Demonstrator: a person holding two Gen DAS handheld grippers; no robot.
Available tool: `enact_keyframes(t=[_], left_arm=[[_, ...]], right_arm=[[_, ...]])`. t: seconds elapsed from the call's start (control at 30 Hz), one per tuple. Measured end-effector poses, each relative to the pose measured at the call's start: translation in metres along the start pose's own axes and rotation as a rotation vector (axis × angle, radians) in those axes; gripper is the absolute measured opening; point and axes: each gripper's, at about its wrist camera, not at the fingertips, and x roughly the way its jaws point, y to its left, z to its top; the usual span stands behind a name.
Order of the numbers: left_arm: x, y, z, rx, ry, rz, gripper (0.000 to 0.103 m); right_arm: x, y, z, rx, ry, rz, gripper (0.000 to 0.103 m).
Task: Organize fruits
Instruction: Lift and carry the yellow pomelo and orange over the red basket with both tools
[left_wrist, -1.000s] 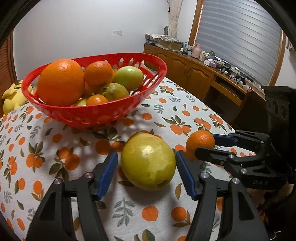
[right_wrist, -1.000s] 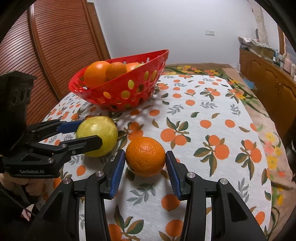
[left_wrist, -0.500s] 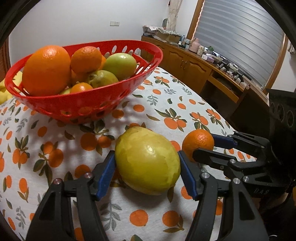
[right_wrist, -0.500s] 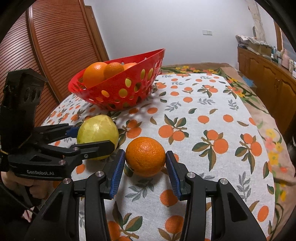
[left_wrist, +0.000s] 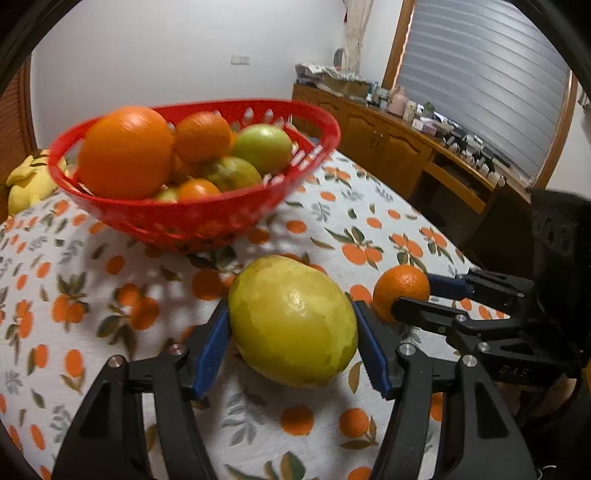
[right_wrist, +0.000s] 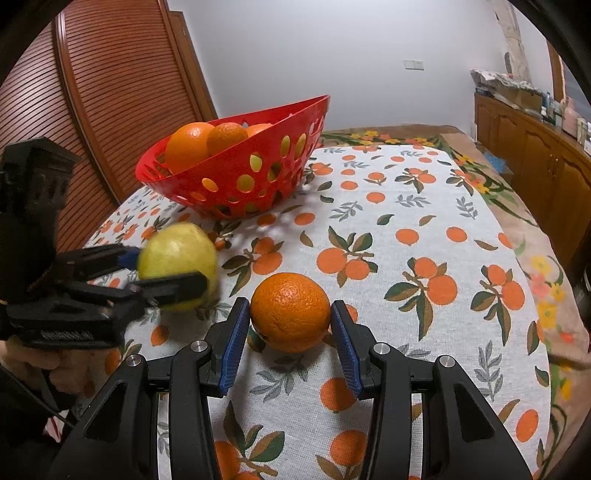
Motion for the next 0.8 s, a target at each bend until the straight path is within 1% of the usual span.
enact_keyframes(t=[0.27, 0.47, 0.63, 0.8], left_arm=[[-0.032, 0.010, 0.011, 0.002, -0.074, 0.033, 0.064], [-0.047, 0.014, 0.020, 0.007, -0.112, 0.052, 0.064], [-0.058, 0.016, 0.026, 0.009, -0.138, 0.061, 0.064], [-0.068, 0.018, 0.032, 0.006, -0.164, 0.068, 0.064]], right_arm=[[0.000, -0.001, 0.000, 0.002, -0.002, 0.000, 0.045], [-0.003, 0.003, 0.003, -0.013, -0.010, -0.010, 0.045], [-0.012, 0.008, 0.014, -0.032, -0.032, -0.008, 0.045], [-0.024, 0.019, 0.036, -0.078, -0.068, -0.004, 0.045]])
